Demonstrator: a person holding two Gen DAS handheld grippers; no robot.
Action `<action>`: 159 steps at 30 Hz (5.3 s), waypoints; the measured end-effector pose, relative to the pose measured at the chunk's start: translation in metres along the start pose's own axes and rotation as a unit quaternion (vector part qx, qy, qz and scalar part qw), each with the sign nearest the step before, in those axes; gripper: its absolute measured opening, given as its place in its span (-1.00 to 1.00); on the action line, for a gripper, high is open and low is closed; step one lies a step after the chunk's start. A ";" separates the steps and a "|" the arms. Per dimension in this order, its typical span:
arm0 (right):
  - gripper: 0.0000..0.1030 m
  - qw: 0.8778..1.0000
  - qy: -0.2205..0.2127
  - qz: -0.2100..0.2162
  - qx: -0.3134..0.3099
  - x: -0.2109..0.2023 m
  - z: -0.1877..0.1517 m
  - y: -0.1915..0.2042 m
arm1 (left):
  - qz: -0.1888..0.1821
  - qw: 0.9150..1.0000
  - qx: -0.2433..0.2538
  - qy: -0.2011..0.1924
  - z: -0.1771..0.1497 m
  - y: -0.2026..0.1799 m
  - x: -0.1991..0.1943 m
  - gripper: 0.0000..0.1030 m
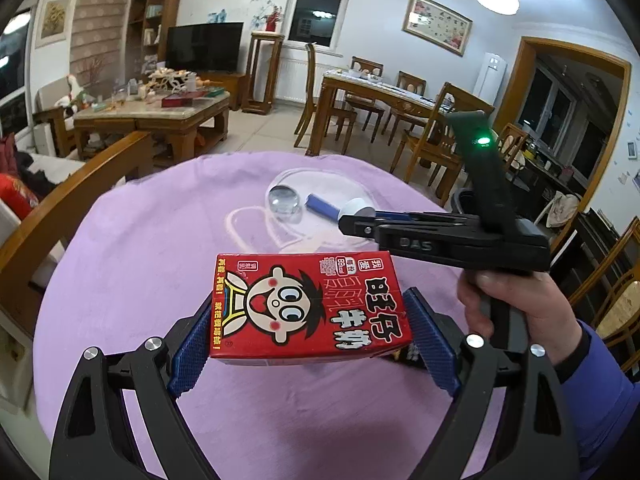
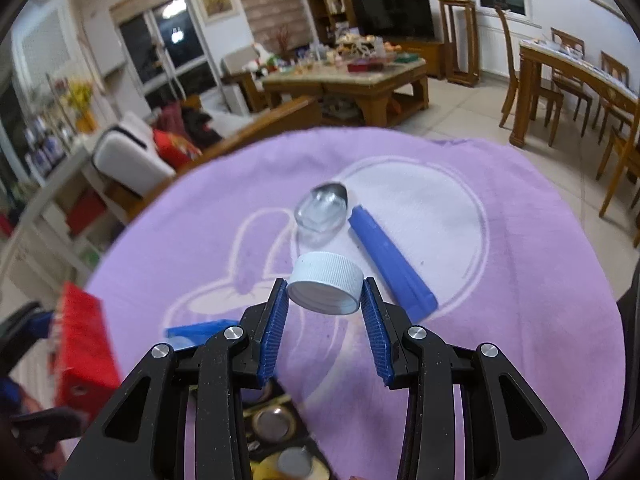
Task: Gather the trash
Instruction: 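Carry the red milk box and bottle cap over the bin and release both, then grasp the blue packet with the left tool while the right tool grasps the black battery card, then lift the blue packet with the left tool while the right tool lifts the battery card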
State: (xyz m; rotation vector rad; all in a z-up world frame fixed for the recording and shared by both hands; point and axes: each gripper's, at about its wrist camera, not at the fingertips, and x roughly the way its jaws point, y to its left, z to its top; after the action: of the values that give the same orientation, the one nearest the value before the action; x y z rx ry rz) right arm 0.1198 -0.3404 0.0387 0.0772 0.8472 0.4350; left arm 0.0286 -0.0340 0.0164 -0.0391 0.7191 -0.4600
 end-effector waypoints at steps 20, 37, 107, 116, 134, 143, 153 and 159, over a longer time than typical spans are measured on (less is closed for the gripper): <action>-0.26 0.977 -0.165 -0.040 0.127 -0.220 -0.066 -0.149 | -0.111 0.986 0.123 0.001 0.049 -0.177 0.073 0.70; -0.26 0.948 -0.175 -0.094 0.249 -0.249 -0.152 -0.292 | -0.173 0.969 0.167 0.065 0.052 -0.291 0.178 0.70; 0.21 0.978 0.128 -0.025 -0.160 0.017 -0.078 0.053 | -0.033 0.982 0.140 0.123 -0.012 0.027 0.063 0.83; 0.18 0.989 0.096 -0.021 -0.113 -0.003 -0.080 0.025 | -0.021 0.974 0.178 0.138 -0.008 0.009 0.083 0.83; 0.49 0.992 0.097 -0.006 -0.082 -0.013 -0.064 0.013 | -0.010 0.986 0.115 0.121 0.002 0.018 0.082 -0.09; 0.76 0.981 0.127 -0.063 -0.130 0.036 -0.062 0.053 | 0.004 0.995 0.069 0.076 0.010 0.038 0.052 -0.09; -0.45 0.993 0.070 -0.007 -0.093 0.017 -0.056 0.045 | -0.004 0.996 0.046 0.071 0.007 0.056 0.042 -0.09; -0.69 0.995 0.045 -0.004 -0.087 -0.009 -0.050 0.039 | -0.007 0.997 0.049 0.066 0.009 0.051 0.042 -0.09</action>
State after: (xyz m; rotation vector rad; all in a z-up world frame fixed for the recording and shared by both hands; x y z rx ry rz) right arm 0.0646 -0.3137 0.0209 -0.1069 0.8949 0.5068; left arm 0.0816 -0.0071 -0.0131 0.0794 0.8259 -0.5144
